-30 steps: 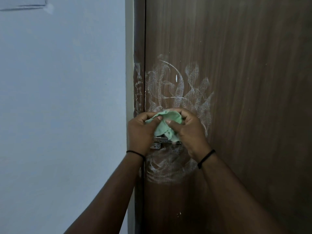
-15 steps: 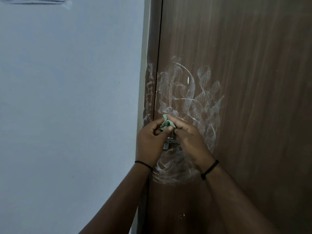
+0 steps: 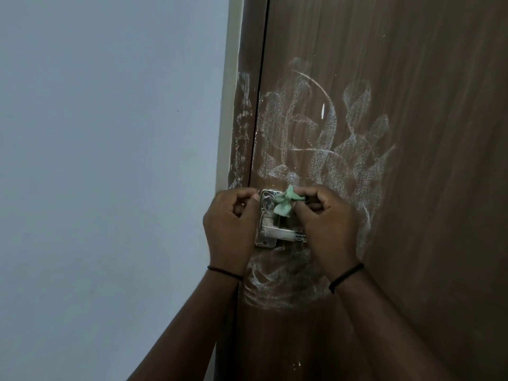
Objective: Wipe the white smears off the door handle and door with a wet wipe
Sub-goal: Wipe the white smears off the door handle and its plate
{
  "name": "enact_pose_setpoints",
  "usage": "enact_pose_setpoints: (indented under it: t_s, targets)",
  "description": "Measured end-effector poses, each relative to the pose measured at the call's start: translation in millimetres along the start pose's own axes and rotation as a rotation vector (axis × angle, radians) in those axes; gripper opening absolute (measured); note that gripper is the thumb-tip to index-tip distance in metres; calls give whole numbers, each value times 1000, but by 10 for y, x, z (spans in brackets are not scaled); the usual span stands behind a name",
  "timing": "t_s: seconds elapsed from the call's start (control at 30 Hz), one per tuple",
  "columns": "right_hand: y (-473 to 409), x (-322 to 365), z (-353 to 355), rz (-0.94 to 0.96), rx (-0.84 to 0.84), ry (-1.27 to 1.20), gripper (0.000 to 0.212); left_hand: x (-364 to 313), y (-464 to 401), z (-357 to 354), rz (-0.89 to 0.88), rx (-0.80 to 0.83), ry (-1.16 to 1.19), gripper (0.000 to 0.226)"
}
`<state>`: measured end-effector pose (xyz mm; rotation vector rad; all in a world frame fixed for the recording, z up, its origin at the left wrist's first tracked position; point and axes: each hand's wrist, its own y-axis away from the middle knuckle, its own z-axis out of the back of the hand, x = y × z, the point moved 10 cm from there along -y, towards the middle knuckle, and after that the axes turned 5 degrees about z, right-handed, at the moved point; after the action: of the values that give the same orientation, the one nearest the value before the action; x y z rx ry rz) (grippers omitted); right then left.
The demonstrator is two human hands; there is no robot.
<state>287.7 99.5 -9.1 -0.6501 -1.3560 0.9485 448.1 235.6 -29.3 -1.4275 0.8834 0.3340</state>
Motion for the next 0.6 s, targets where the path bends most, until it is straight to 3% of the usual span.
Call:
enact_pose_setpoints:
  t_s: [0.23, 0.4, 0.6]
  targets:
    - [-240, 260, -195, 255, -6, 310, 15, -13, -51, -144, -120, -24, -176, 13]
    - [-227, 500, -573, 419, 173, 424, 12, 65, -86, -195, -89, -21, -165, 16]
    - [-274, 352, -357, 321, 133, 474, 17, 46, -61, -174, -83, -33, -161, 17]
